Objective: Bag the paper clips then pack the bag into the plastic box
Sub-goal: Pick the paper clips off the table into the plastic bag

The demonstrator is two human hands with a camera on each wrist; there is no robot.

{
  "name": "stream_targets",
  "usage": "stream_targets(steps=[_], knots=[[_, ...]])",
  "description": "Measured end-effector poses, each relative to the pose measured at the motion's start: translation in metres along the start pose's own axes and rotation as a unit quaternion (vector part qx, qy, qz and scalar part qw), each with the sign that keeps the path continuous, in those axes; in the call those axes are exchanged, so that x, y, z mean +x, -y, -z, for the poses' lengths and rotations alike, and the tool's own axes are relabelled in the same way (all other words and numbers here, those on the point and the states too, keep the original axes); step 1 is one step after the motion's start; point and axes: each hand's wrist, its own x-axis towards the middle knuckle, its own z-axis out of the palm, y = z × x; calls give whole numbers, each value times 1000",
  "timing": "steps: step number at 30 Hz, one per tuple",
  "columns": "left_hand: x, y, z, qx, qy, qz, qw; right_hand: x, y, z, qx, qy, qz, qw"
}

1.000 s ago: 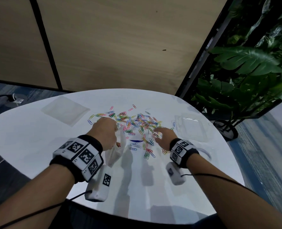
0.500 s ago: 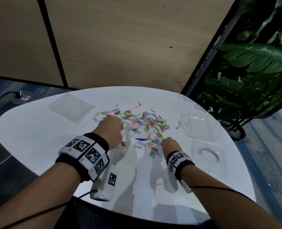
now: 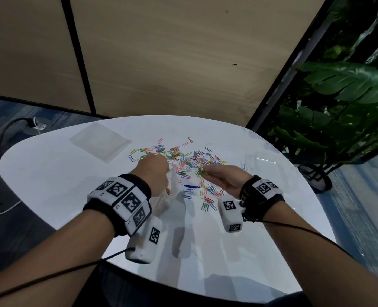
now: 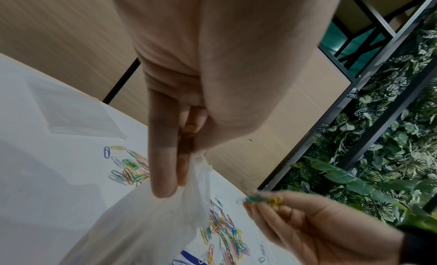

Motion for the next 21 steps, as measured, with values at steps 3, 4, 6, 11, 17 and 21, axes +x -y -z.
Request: stream_targets(steps=[3, 4, 6, 11, 17, 21], knots=[[-2, -3, -1, 4, -3, -1, 1000, -26, 1, -43, -49, 71, 18, 996], [-3, -3, -1, 3, -4, -2, 1000, -29, -3, -53, -80, 78, 28, 993], [-4, -4, -1, -5, -7, 0, 1000, -30, -13, -67, -156, 71, 52, 984], [-3, 0, 2, -1, -9, 2, 1000, -26, -5, -61, -200, 43, 110, 973], [-3, 4, 6, -2, -3, 8, 1000, 8, -23, 33, -600, -126, -46, 789], [-2, 7, 6, 1, 1, 4, 1000, 18, -62, 63, -645, -124, -135, 742]])
